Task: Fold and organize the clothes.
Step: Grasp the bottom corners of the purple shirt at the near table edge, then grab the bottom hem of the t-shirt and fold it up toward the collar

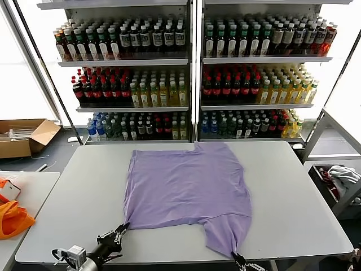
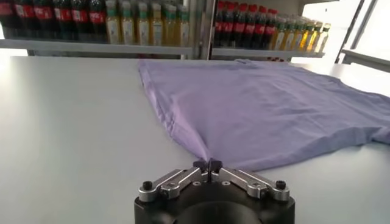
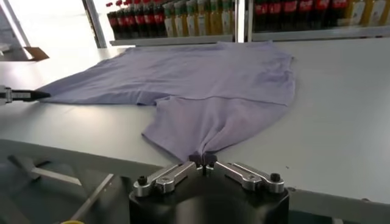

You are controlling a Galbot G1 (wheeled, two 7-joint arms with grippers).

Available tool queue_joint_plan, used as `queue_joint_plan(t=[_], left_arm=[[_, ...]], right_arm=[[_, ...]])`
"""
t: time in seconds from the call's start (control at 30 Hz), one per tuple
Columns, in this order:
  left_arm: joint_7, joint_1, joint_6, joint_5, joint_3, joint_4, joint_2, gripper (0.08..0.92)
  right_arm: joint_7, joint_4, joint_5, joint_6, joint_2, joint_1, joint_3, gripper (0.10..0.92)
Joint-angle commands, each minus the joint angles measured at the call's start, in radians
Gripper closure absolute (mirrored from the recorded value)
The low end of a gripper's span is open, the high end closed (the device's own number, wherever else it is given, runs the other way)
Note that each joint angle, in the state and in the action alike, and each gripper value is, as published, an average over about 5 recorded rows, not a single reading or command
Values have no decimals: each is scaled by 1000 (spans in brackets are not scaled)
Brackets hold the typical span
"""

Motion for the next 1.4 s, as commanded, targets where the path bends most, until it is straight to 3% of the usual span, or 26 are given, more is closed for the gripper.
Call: queue_joint_plan(t=[0.03,0.3,0.9,1.4], left_arm=[[5,92,-4,6,-72,-102,-1,914],[19,138,14,7,-89,-147,9,914],[-3,-183,92,-75,-25,-12,159,914],[-78,-390,102,-207,75,156,173,914]], right_arm=[[-29,62,19,101,-6,-91,64,919],[-43,97,35,176,3,-132,98,919],[125,-79,69,-10,37,500,-87,919],[146,-361,82,-62,47,808,-193,919]])
